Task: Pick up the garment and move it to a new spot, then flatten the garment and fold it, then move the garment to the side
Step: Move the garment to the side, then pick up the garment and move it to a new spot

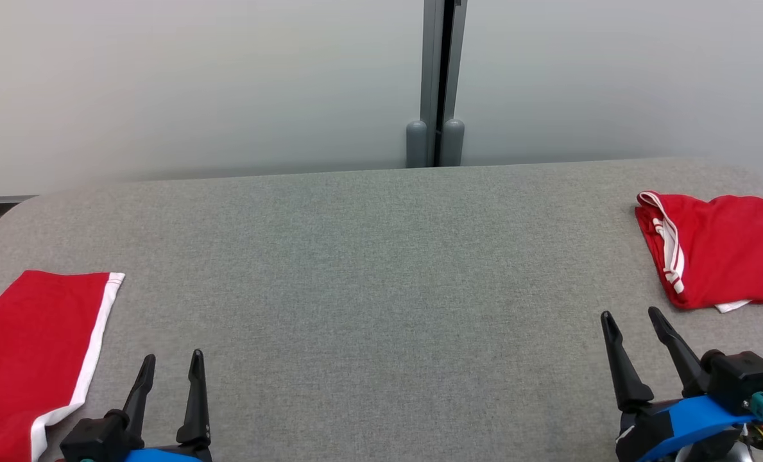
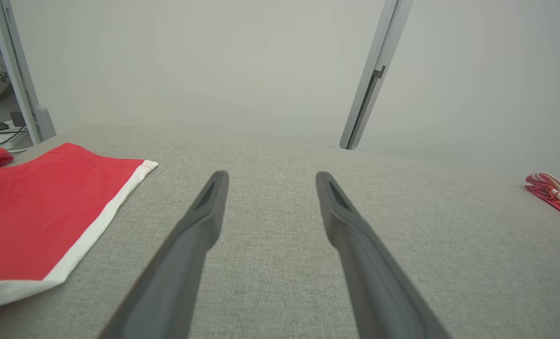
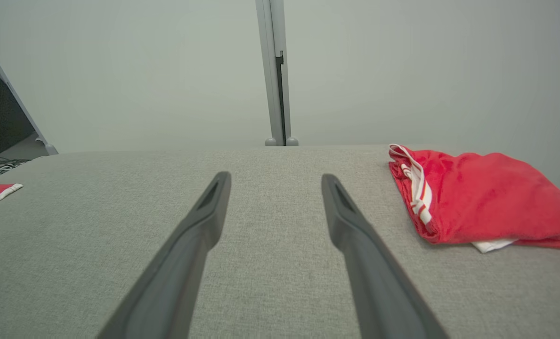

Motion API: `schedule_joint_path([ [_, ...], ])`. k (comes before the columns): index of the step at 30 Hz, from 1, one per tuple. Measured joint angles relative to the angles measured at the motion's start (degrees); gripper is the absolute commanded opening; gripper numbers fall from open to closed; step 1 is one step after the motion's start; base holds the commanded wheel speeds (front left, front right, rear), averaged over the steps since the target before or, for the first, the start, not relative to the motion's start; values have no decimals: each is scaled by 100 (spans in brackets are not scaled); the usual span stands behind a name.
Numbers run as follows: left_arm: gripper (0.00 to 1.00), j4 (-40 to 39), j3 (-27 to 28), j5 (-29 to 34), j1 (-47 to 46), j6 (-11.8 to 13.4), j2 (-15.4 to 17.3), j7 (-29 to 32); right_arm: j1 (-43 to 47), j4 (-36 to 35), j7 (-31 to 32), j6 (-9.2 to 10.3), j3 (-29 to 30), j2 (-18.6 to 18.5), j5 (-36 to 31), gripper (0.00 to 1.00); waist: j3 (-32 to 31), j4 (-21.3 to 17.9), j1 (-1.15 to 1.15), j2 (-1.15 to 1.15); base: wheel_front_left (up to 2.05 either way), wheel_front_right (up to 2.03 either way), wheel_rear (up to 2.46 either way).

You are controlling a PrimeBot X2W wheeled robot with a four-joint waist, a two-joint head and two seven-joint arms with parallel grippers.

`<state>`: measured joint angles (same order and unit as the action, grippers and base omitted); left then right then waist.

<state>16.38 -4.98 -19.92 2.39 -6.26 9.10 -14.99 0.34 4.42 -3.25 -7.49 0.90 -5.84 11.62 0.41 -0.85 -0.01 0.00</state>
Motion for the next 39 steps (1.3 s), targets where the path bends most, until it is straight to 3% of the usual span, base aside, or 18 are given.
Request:
schedule_joint_path([
  [25, 100, -20, -18, 180, -13, -19, 14, 0, 137, 161, 5, 0, 108, 192, -149, 100, -39, -47, 1, 0, 0, 0, 0],
  [39, 100, -174, -136, 257, -123, 92, 91, 24, 165, 104, -67, 0, -3, 229, -163, 100, -2, 772, 2, 0, 0, 0, 0],
])
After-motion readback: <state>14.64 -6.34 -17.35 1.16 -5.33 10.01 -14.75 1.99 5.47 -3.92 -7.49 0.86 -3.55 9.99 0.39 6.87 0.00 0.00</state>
